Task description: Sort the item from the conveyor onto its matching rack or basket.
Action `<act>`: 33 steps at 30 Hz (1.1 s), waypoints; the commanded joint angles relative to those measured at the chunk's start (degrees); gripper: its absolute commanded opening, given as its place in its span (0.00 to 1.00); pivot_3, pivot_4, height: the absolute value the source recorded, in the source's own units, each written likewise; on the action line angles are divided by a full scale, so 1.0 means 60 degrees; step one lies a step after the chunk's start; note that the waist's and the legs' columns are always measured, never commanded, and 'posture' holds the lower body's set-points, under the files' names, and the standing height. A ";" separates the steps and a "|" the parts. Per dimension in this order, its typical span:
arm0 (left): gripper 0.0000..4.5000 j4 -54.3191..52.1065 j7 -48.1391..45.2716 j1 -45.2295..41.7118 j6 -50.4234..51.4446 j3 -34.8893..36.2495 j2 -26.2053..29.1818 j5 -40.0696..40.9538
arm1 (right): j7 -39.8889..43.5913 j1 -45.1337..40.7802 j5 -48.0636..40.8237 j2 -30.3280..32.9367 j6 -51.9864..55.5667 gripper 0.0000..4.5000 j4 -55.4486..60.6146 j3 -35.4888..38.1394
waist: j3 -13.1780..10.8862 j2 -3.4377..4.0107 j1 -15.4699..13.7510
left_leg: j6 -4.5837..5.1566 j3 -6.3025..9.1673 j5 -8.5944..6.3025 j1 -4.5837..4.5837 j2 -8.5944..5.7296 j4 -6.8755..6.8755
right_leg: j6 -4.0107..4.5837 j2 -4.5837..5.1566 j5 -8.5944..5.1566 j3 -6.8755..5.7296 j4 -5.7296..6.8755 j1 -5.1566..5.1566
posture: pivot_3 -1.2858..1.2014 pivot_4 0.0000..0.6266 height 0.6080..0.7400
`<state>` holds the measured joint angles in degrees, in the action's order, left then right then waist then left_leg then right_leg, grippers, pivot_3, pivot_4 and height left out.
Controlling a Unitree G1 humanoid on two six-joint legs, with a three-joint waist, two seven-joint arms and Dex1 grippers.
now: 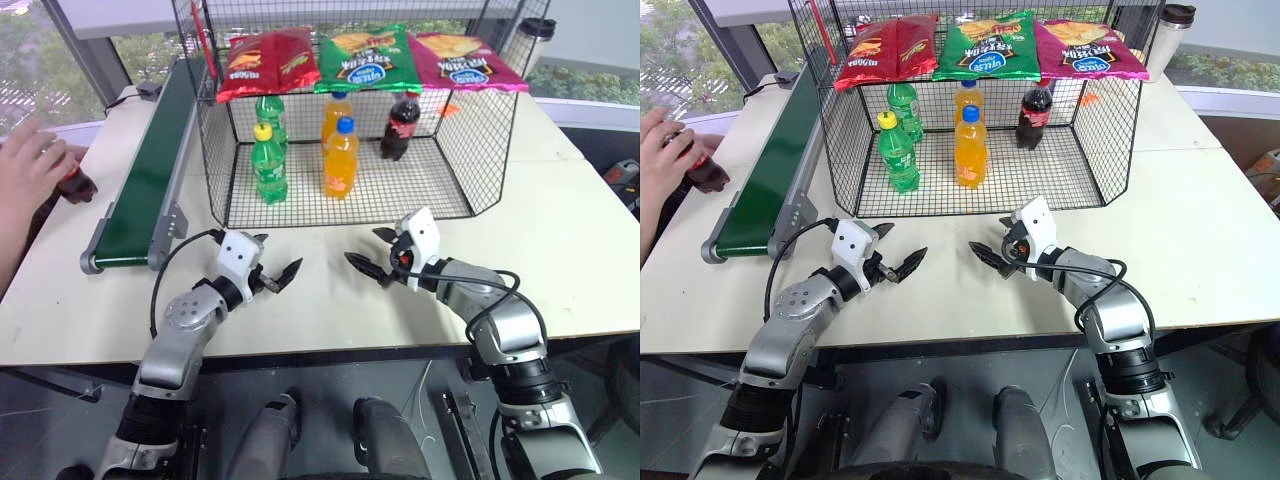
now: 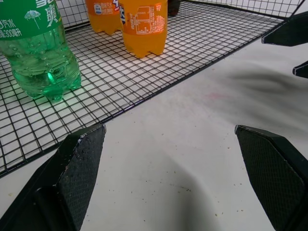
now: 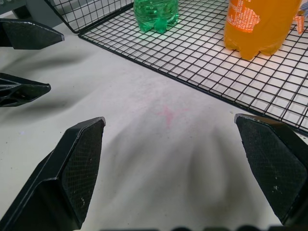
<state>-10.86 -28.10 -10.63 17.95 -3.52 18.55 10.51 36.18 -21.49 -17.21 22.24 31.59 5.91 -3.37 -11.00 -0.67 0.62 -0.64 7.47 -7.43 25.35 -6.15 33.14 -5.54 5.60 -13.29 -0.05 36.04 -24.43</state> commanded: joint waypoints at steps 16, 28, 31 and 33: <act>1.00 -0.0263 -0.0015 0.0113 -0.0301 0.0003 0.0056 -0.0067 | 0.0106 -0.0190 -0.0292 0.0065 0.0002 0.99 0.0608 0.0121 | 0.0000 0.0000 0.0001 | 0.0000 0.0000 0.0000 0.0000 0.0000 0.0000 | 0.0000 0.0000 0.0000 0.0000 0.0000 0.0000 | 0.52 0.24 0.98; 1.00 -0.0407 0.0044 0.0187 -0.0189 -0.0066 0.0071 -0.0118 | 0.0135 -0.0139 -0.0291 0.0055 -0.0014 0.99 0.0631 0.0017 | 0.0000 0.0000 0.0000 | 0.0000 0.0001 0.0000 0.0001 0.0000 -0.0003 | -0.0003 0.0001 -0.0003 0.0000 -0.0003 0.0000 | 0.52 0.24 0.98; 1.00 -0.0403 -0.0016 0.0171 -0.0245 -0.0089 0.0076 -0.0118 | 0.0139 -0.0150 -0.0305 0.0063 0.0014 0.99 0.0644 0.0035 | 0.0000 0.0000 0.0000 | -0.0001 0.0001 0.0000 0.0001 0.0000 -0.0003 | -0.0003 0.0001 -0.0003 0.0000 -0.0003 0.0000 | 0.52 0.24 0.98; 1.00 -0.0348 -0.0047 0.0127 -0.0300 -0.0103 0.0087 -0.0153 | 0.0146 -0.0161 -0.0310 0.0065 0.0022 0.99 0.0642 0.0046 | 0.0000 0.0000 0.0000 | 0.0000 0.0001 0.0000 0.0001 0.0000 -0.0003 | -0.0003 0.0001 -0.0002 0.0000 -0.0003 0.0000 | 0.52 0.24 0.98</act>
<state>-11.35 -28.22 -9.35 17.08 -3.78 18.69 10.01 36.76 -21.49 -18.36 22.45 32.09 7.02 -3.38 -11.00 -0.67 0.63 -0.64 7.48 -7.44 25.36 -6.15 33.13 -5.55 5.61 -13.30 -0.04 36.02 -24.43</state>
